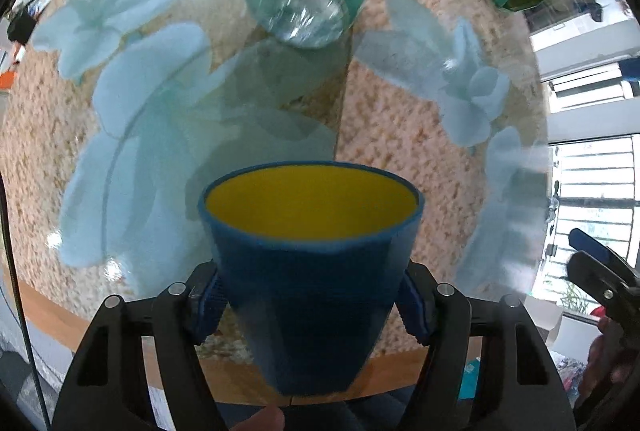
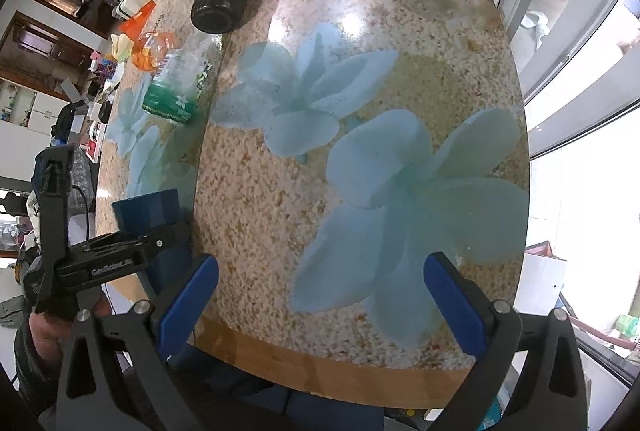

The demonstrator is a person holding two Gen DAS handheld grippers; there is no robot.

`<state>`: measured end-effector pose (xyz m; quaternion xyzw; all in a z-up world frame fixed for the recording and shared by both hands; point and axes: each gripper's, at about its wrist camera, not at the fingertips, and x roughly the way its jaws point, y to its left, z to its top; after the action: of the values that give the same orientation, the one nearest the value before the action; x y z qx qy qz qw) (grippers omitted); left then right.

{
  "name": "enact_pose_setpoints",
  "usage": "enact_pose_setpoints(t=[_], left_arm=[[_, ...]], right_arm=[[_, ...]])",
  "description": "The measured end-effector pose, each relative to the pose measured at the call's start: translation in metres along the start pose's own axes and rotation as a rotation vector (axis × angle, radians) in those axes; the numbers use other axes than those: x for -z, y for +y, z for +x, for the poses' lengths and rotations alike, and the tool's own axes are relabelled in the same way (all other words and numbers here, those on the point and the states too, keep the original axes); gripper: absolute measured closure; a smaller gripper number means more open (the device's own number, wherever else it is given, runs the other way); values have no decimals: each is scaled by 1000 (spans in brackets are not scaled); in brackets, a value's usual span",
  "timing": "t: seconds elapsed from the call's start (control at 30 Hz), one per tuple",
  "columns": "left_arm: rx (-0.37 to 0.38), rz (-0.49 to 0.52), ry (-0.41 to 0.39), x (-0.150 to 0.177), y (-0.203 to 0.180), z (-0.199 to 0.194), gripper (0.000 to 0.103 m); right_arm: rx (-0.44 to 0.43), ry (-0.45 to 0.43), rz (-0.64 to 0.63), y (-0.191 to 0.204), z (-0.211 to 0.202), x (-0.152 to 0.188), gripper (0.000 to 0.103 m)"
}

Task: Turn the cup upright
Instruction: 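Grasp the blue cup with the left gripper while the right gripper releases it, then rotate the blue cup opening-up with the left gripper and lower it to the table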

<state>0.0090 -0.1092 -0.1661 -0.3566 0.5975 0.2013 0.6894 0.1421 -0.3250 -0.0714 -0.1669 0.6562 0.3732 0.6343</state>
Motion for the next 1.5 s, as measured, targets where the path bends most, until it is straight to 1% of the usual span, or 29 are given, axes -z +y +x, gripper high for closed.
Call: enact_pose_setpoints(t=[0.27,0.4,0.5,0.67,0.77,0.9,1.0,1.13,1.23,1.5], left_arm=[[45,98,-168,-2,-19,-51,29],[43,169,-264,-7,-31,-75,29],[29,233,-313,-11,-44,-83,29],[2,345,-355,-19,-71,-73,29],[3,414,-369,-16,-79,-63,29],[10,492,-393,-12,-92,-40,29],[4,538,-417,-6,-98,-26,29],[0,559,-439,-1,-101,-14,29],[13,558,-448,-3,-102,-6,29],[6,587,-524,0,-108,0,29]], right_arm=[[-16,-56,11,4,-10,2,0],[-16,-91,19,5,-16,1,0],[-14,-125,29,6,-23,1,0],[-14,-216,74,2,-37,5,0],[-6,-267,95,0,-44,10,0],[-3,-298,113,-4,-44,17,0],[-1,-302,129,-9,-40,23,0],[6,-311,131,-11,-37,28,0],[35,-308,113,-10,-35,29,0],[51,-302,102,-13,-34,32,0]])
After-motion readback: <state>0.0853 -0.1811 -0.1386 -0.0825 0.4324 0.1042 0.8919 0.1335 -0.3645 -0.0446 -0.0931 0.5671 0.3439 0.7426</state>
